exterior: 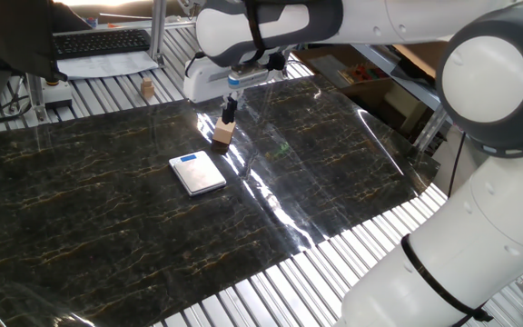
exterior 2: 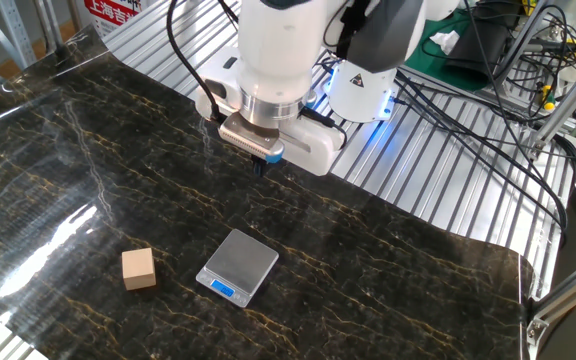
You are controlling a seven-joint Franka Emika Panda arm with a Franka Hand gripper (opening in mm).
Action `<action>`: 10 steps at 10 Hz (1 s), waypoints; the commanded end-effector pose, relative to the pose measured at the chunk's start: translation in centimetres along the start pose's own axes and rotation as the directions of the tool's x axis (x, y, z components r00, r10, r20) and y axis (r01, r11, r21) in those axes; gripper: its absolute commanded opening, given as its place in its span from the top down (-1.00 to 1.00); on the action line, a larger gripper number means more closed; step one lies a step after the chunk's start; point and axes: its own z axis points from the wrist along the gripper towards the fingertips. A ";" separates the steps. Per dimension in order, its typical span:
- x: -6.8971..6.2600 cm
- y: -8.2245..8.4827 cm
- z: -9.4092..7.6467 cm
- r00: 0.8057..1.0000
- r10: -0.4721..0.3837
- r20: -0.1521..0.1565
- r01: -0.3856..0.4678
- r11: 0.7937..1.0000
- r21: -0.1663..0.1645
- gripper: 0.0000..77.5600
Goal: Place the block on the scale
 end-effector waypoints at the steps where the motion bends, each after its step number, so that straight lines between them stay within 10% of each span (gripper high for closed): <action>1: 0.0 -0.1 -0.4 0.998 0.062 0.004 -0.062 0.998 -0.012 1.00; 10: 0.0 -0.1 -0.4 0.998 0.065 0.004 -0.065 0.998 -0.009 1.00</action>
